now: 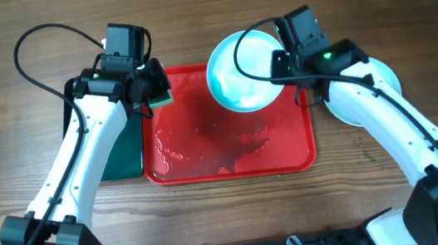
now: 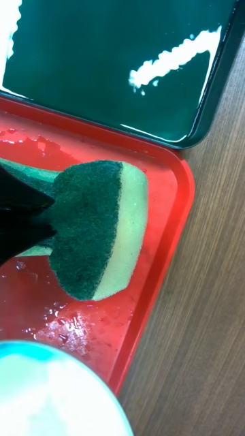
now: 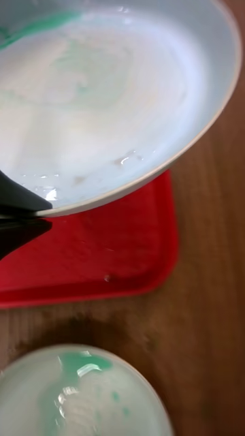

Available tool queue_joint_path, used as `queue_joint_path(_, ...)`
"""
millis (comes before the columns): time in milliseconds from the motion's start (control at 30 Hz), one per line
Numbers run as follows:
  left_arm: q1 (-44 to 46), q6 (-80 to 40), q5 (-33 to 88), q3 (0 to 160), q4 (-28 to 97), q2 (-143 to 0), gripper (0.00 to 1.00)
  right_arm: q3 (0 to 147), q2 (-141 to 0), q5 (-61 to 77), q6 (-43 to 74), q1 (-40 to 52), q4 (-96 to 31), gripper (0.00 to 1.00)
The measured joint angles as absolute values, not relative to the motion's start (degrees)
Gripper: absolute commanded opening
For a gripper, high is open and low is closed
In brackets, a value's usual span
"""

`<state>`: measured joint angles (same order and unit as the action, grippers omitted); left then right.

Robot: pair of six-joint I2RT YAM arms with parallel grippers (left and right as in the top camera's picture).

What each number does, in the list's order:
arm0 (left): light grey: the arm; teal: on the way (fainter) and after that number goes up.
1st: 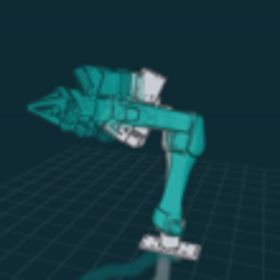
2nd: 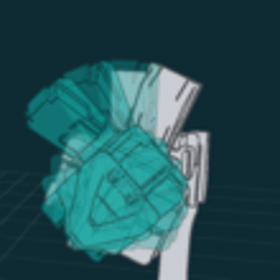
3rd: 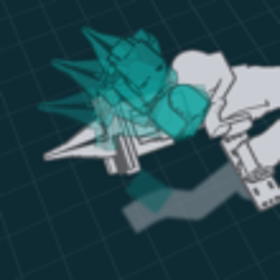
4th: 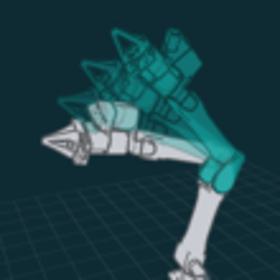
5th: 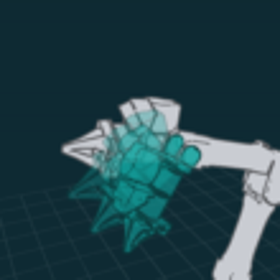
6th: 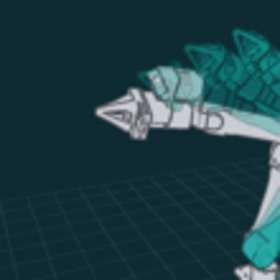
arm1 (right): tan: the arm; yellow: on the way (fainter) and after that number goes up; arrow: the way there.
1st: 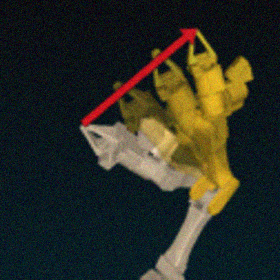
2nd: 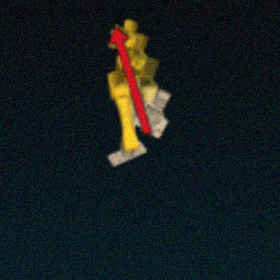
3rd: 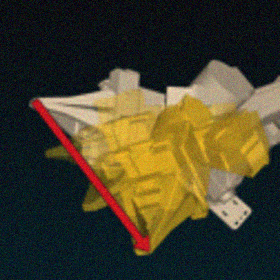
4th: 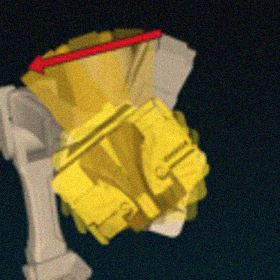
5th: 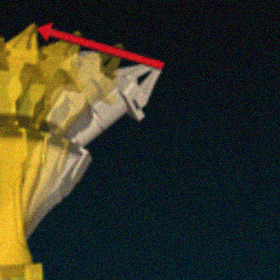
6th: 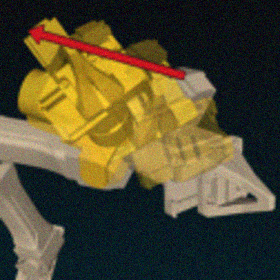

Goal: Clean dirty plates on tray and stack at the side

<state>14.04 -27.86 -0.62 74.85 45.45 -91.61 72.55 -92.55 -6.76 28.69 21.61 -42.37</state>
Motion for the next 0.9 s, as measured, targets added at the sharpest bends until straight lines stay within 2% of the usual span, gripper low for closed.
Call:
queue_joint_path(100, 14.04, -27.86, -0.62, 74.85, 45.45, -91.61, 0.04, 64.62, -92.55, -4.01, 36.71, 23.29, -37.34, 0.05)
queue_joint_path(133, 14.04, -27.86, -0.62, 74.85, 45.43, -91.61, 0.04, 61.43, -92.55, -2.68, 39.51, 24.18, -35.81, 0.25)
queue_joint_path(200, 14.04, -27.97, -0.6, 74.85, 45.5, -91.61, 0.04, 56.05, -92.58, 0.23, 43.9, 25.69, -30.96, 0.4)
queue_joint_path(300, 14.04, -28.01, -0.62, 74.85, 45.45, -91.61, 0.04, 54.24, -92.58, 2.96, 45.17, 25.82, -27.94, 0.47)
queue_joint_path(400, 14.04, -28.01, -0.6, 74.85, 45.5, -91.61, 0.04, 54.24, -92.58, 7.86, 37.17, 25.41, -23.92, 0.57)
queue_joint_path(533, 14.04, -28.01, -0.62, 74.85, 45.43, -91.61, 0.04, 59.83, -95.94, 11.64, 18.61, 20.97, -27.9, 0.51)
queue_joint_path(567, 14.04, -28.01, -0.62, 74.85, 45.47, -91.61, 0.04, 63.7, -99.74, 11.81, 12.49, 19.59, -28.71, 0.39)
queue_joint_path(633, 14.04, -28.01, -0.62, 74.85, 45.43, -91.61, 0.04, 69.04, -106.24, 12.23, 4.12, 19.29, -32.14, 0.24)
queue_joint_path(733, 14.04, -28.01, -0.62, 74.85, 45.47, -91.61, 0.04, 73.8, -113.16, 12.88, -4.89, 19.33, -33.76, 0.2)
queue_joint_path(800, 14.04, -28.01, -0.62, 74.85, 45.45, -91.61, 0.04, 73.89, -113.84, 11.73, -6.87, 19.33, -34.79, 0.21)
queue_joint_path(867, 14.04, -28.01, -0.62, 74.85, 45.45, -91.61, 0.04, 74.04, -113.91, 11.31, -7.6, 19.33, -35.4, 0.39)
queue_joint_path(900, 14.04, -28.01, -0.62, 74.85, 45.45, -91.61, 0.04, 74.87, -113.93, 11.38, -7.99, 19.33, -36.8, 0.43)
